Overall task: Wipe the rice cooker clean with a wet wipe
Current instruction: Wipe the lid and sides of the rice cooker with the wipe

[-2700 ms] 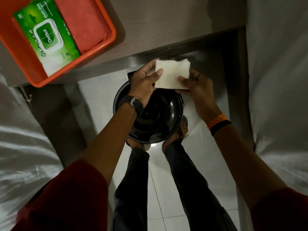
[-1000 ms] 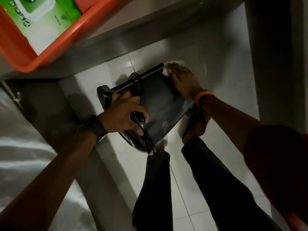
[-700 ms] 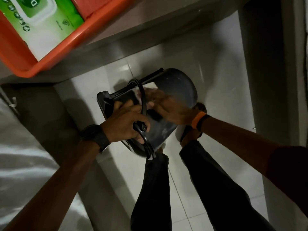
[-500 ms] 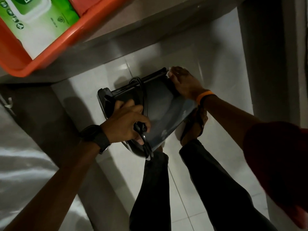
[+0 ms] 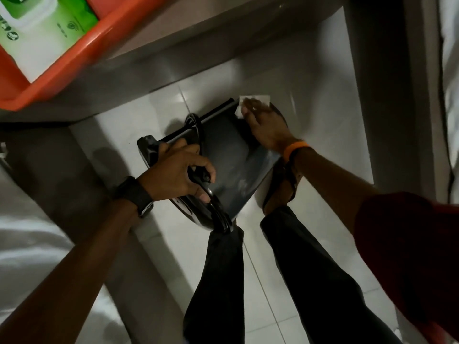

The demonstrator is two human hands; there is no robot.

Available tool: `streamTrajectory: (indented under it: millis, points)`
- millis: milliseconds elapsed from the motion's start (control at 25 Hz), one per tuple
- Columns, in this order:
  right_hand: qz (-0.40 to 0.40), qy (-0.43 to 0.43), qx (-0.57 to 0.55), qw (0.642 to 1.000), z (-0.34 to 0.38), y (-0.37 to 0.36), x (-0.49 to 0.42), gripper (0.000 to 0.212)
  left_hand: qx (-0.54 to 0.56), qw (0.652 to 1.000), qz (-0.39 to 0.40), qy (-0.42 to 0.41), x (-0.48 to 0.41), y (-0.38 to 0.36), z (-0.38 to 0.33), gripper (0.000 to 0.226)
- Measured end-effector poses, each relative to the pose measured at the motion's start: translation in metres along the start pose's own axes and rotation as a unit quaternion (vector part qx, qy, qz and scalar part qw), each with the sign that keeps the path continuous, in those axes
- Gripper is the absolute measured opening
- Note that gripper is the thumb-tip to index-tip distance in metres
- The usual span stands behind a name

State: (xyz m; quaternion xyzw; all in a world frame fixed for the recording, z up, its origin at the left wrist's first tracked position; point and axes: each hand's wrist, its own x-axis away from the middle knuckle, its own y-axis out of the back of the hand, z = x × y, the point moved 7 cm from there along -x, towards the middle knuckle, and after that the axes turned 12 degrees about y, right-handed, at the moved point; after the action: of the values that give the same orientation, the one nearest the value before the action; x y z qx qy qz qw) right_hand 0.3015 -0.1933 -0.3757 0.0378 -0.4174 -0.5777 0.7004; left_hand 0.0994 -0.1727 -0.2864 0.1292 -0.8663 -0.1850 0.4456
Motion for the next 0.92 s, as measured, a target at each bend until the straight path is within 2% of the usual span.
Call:
streamTrajectory:
  millis: [80, 160, 280, 320, 360, 440, 480, 520, 560, 640, 720, 760, 800, 840, 880, 920]
  points:
    - [-0.037, -0.001, -0.087, 0.996, 0.005, -0.003, 0.05, 0.052, 0.031, 1.0, -0.002, 0.002, -0.001, 0.004, -0.003, 0.04]
    - [-0.039, 0.068, -0.146, 0.986, 0.031, -0.022, 0.105, 0.053, 0.088, 0.996, -0.008, 0.005, -0.008, 0.012, -0.002, 0.036]
    - [0.012, 0.26, -0.1, 0.96, 0.063, -0.05, 0.144, 0.051, 0.169, 0.986, 0.007, -0.006, -0.018, 0.025, 0.0, 0.033]
    - [-0.009, 0.265, -0.089, 0.96, 0.05, -0.043, 0.13, 0.05, 0.186, 0.982, 0.013, 0.0, -0.021, 0.026, 0.002, 0.032]
    - [-0.041, 0.21, -0.096, 0.972, 0.026, -0.031, 0.108, 0.049, 0.205, 0.979, 0.019, 0.005, -0.023, 0.025, 0.004, 0.031]
    - [-0.127, 0.021, -0.126, 0.984, -0.031, 0.005, 0.063, 0.048, 0.236, 0.971, 0.023, 0.015, -0.029, 0.026, 0.009, 0.031]
    - [-0.15, -0.038, -0.141, 0.978, -0.051, 0.017, 0.047, 0.048, 0.248, 0.968, 0.016, 0.026, -0.033, 0.03, 0.014, 0.03]
    - [-0.157, -0.059, -0.163, 0.972, -0.058, 0.019, 0.041, 0.047, 0.258, 0.966, 0.012, 0.035, -0.037, 0.034, 0.018, 0.03]
    - [-0.145, -0.04, -0.189, 0.97, -0.047, 0.013, 0.044, 0.047, 0.269, 0.962, 0.011, 0.043, -0.041, 0.039, 0.021, 0.03]
    - [-0.096, 0.1, -0.23, 0.963, 0.006, -0.012, 0.071, 0.045, 0.3, 0.952, 0.019, 0.056, -0.047, 0.044, 0.028, 0.03]
    - [-0.043, 0.259, -0.191, 0.946, 0.047, -0.032, 0.107, 0.044, 0.326, 0.943, 0.03, 0.06, -0.051, 0.043, 0.03, 0.03]
    - [-0.036, 0.306, -0.152, 0.939, 0.046, -0.034, 0.11, 0.044, 0.335, 0.94, 0.03, 0.063, -0.052, 0.042, 0.032, 0.03]
    - [-0.059, 0.296, -0.125, 0.945, 0.033, -0.025, 0.098, 0.045, 0.345, 0.936, 0.027, 0.063, -0.054, 0.041, 0.033, 0.031]
    - [-0.096, 0.233, -0.118, 0.961, 0.01, -0.01, 0.078, 0.044, 0.357, 0.932, 0.021, 0.059, -0.055, 0.04, 0.033, 0.031]
    - [-0.145, 0.124, -0.137, 0.972, -0.016, 0.01, 0.056, 0.04, 0.374, 0.926, 0.013, 0.053, -0.055, 0.039, 0.033, 0.03]
    - [-0.191, -0.002, -0.171, 0.967, -0.041, 0.029, 0.041, 0.033, 0.395, 0.917, 0.005, 0.049, -0.055, 0.039, 0.033, 0.03]
